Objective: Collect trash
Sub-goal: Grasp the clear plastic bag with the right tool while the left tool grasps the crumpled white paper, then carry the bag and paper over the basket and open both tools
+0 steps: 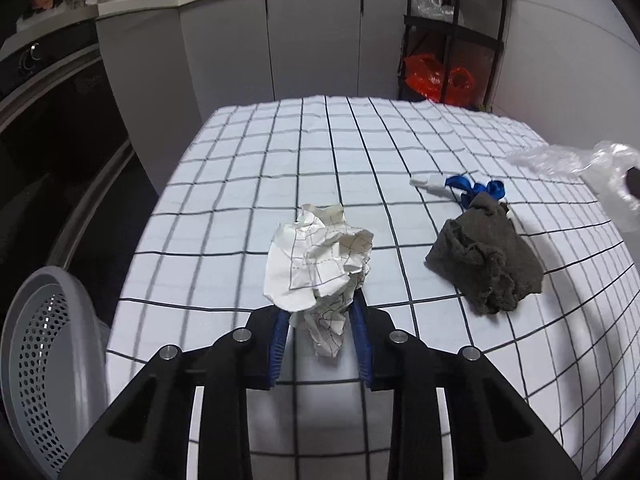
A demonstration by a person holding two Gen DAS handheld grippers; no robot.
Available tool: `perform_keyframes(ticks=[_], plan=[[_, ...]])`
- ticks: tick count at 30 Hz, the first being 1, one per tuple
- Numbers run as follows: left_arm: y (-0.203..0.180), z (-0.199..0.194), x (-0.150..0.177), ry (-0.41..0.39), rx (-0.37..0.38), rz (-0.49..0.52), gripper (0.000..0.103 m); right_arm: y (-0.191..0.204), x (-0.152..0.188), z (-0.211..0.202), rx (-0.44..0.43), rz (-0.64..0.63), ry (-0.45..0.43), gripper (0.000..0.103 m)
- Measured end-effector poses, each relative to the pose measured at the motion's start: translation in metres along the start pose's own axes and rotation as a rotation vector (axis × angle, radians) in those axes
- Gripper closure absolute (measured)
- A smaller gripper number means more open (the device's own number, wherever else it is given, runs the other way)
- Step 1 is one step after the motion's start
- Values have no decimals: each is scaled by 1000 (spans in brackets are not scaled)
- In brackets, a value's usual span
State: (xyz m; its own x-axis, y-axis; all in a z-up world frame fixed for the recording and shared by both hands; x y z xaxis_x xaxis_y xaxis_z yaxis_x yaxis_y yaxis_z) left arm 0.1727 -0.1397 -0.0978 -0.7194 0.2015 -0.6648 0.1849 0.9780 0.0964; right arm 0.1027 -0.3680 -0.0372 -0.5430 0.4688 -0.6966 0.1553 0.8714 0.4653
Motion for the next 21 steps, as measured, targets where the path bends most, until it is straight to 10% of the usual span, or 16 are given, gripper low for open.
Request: perform_keyframes(ticks=[21], plan=[[198,-101,33,-93,-307,-148,74,182,59,44,-323,-200,144,64]])
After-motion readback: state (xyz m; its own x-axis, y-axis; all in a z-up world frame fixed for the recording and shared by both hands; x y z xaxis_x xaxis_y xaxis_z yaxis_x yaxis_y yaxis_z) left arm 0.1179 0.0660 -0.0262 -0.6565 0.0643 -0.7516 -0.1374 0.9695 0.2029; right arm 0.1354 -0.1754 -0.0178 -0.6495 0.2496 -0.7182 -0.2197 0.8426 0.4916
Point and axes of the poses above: each gripper's, at about its wrist camera, not at the fingertips, and z roughly the way its jaws point, y to its left, x to its underside, the point moved 5 cm from there along z, roughly the way its jaws point, and after that the axes turned 6 degrees about -x, right-handed, at the moved point
